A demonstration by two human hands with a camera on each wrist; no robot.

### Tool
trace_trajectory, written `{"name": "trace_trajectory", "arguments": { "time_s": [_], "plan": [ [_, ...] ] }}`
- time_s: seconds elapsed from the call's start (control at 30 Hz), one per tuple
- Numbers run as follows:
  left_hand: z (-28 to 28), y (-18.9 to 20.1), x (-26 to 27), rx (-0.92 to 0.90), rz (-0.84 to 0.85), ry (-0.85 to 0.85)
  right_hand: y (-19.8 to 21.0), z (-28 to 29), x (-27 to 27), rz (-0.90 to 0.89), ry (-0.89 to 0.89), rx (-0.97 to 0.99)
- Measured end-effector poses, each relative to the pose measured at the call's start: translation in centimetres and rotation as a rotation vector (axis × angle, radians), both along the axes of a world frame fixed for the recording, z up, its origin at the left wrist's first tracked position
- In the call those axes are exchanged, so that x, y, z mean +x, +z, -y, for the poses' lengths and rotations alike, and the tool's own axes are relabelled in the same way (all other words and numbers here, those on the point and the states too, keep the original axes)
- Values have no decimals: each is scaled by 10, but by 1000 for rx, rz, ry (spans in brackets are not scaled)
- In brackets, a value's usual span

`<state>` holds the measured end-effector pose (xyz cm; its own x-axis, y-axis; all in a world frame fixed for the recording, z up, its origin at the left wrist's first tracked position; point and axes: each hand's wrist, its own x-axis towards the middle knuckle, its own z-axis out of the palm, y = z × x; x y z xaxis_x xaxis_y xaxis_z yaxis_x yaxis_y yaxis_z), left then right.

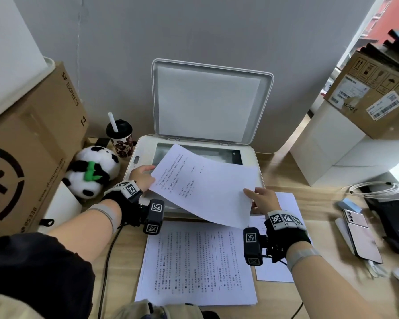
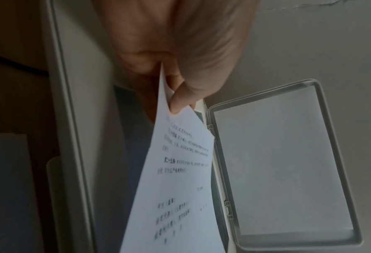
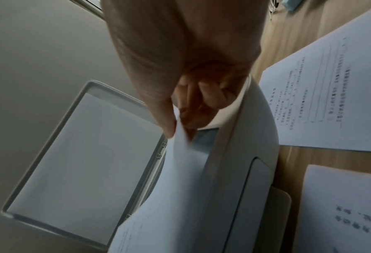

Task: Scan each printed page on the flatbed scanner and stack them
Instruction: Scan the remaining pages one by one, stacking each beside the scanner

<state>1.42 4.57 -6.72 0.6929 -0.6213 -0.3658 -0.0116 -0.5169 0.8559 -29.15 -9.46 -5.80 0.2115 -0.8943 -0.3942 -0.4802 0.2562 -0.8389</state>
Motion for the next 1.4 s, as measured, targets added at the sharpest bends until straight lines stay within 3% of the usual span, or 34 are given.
{"name": "trace_trajectory", "arguments": {
  "time_s": [0.13, 0.27, 0.5, 0.6, 0.7, 0.77, 0.83, 0.93, 1.03, 1.07, 1.1, 1.17, 1.2, 1.23, 1.3, 1.37, 1.4],
  "plan": [
    [0, -3, -1, -113, -75, 26, 8, -3, -5, -38, 104, 23],
    [-7, 19, -14, -190, -366, 43, -4, 3, -21, 41, -98, -10],
    [-21, 37, -36, 318, -456, -617, -21, -8, -56, 456, -722, 120],
    [-26, 20, -44, 422, -449, -782, -31, -15, -73, 367, -801, 197],
    [-34, -2, -53, 507, -458, -844, -58, -12, -97, 244, -845, 270],
    [-38, -16, -60, 523, -482, -823, -77, -19, -114, 119, -818, 285],
    [-41, -24, -68, 498, -498, -758, -104, -25, -134, -30, -666, 337],
    [-42, -34, -79, 456, -496, -605, -118, -45, -145, -63, -504, 377],
    [-39, -51, -82, 436, -451, -409, -103, -71, -136, -520, -119, 382],
    [-39, -56, -80, 433, -420, -347, -99, -75, -130, -565, -131, 374],
    [-38, -60, -80, 434, -395, -296, -101, -83, -131, -548, -124, 323],
    [-37, -66, -80, 437, -369, -231, -98, -91, -138, -422, -147, 401],
    [-37, -69, -80, 439, -367, -212, -107, -89, -147, -256, -291, 476],
    [-38, -71, -81, 445, -362, -199, -137, -82, -165, -92, -325, 546],
    [-40, -77, -81, 459, -349, -178, -176, -76, -184, -140, -293, 413],
    [-43, -83, -79, 459, -350, -140, -141, -86, -167, -189, -255, 476],
    [-45, -85, -79, 459, -347, -121, -120, -94, -150, -294, -237, 468]
  ]
}}
